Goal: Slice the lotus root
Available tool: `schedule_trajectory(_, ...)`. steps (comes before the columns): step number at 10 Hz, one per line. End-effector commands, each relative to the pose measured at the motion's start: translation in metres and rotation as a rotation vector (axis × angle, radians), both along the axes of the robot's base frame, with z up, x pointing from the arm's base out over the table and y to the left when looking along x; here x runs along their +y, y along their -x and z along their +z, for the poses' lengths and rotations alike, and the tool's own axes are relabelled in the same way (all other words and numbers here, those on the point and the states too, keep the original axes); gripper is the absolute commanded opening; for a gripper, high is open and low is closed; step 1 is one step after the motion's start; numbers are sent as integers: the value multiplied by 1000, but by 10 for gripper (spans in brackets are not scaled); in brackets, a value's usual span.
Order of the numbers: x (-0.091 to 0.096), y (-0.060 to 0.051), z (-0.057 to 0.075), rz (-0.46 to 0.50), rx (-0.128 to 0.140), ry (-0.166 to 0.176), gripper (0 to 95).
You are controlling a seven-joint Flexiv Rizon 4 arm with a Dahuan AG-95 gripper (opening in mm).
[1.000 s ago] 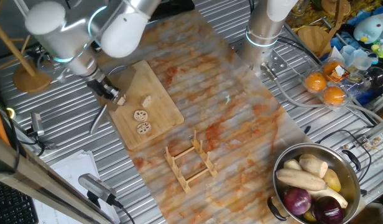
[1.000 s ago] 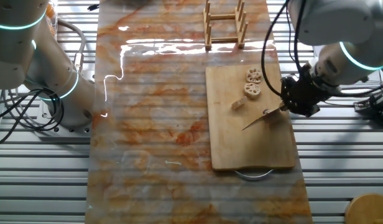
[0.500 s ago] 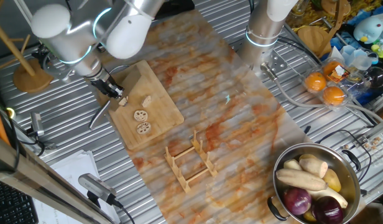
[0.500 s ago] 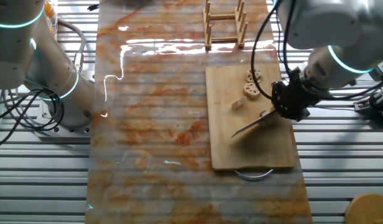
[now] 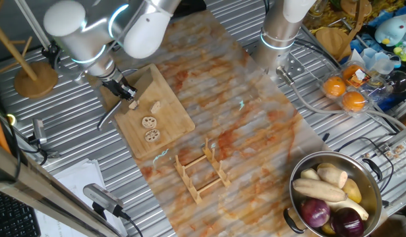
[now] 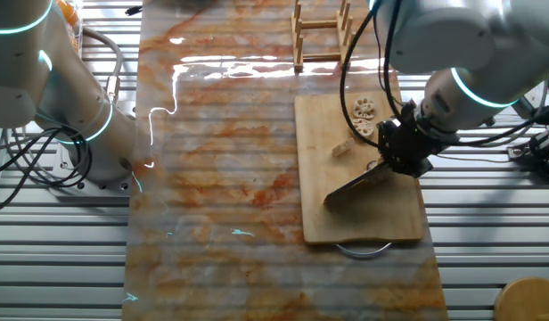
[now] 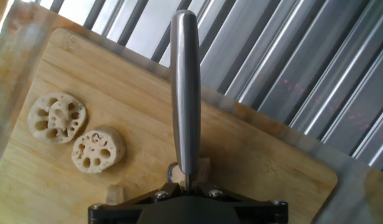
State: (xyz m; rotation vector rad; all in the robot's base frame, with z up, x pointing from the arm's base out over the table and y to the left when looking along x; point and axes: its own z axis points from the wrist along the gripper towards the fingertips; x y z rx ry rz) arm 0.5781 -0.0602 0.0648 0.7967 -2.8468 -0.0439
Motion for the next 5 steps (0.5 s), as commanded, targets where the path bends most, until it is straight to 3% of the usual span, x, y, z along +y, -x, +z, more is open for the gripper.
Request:
schedule_trajectory(1, -1, 6, -35, 4, -5, 1, 0)
schedule_trajectory(5, -4, 4, -47, 6, -14, -14, 0)
